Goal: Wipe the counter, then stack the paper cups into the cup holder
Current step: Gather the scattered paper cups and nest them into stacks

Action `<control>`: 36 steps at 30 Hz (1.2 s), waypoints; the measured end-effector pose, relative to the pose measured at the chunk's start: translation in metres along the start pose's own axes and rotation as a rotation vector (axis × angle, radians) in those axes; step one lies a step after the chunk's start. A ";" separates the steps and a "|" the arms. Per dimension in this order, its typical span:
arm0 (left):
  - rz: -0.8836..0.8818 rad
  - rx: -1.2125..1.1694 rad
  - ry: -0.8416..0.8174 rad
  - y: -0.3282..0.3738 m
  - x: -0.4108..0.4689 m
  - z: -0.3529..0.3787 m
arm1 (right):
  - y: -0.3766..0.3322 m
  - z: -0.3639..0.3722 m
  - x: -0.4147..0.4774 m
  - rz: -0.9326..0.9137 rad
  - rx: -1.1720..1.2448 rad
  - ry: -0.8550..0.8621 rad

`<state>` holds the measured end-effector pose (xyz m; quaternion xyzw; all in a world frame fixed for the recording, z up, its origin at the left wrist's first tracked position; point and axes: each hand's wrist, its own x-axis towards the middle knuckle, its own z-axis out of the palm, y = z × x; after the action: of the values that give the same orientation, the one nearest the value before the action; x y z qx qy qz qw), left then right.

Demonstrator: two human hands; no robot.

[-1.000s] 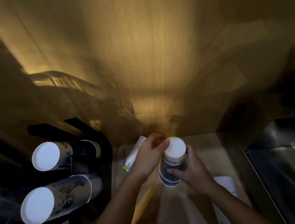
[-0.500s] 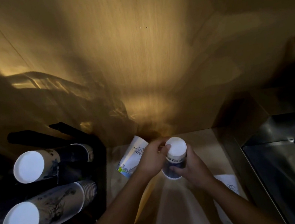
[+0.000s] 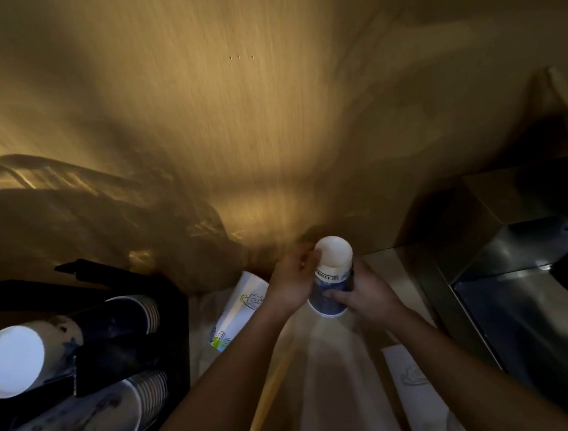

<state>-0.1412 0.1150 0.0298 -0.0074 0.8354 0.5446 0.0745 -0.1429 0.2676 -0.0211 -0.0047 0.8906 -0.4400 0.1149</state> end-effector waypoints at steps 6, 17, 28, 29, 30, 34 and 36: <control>-0.028 0.126 0.138 -0.024 -0.016 -0.011 | -0.002 -0.009 -0.016 0.003 -0.063 0.118; -0.457 0.830 -0.059 -0.109 -0.037 -0.062 | 0.025 -0.026 -0.099 0.210 -0.114 0.216; -0.339 0.551 0.015 -0.095 -0.059 -0.065 | 0.053 0.007 -0.145 0.453 -0.145 0.052; -0.277 0.521 0.026 -0.086 -0.063 -0.065 | 0.053 0.008 -0.145 0.446 -0.145 0.050; -0.208 0.502 0.038 -0.076 -0.068 -0.064 | 0.054 0.008 -0.145 0.440 -0.155 0.051; -0.039 0.525 0.101 -0.033 -0.084 -0.059 | 0.053 0.010 -0.144 0.432 -0.168 0.078; -0.012 0.482 0.114 -0.016 -0.093 -0.053 | 0.053 0.011 -0.146 0.442 -0.160 0.081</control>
<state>-0.0538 0.0540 0.0489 -0.0250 0.9440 0.3277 0.0303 0.0068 0.3073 -0.0402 0.1990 0.9060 -0.3318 0.1718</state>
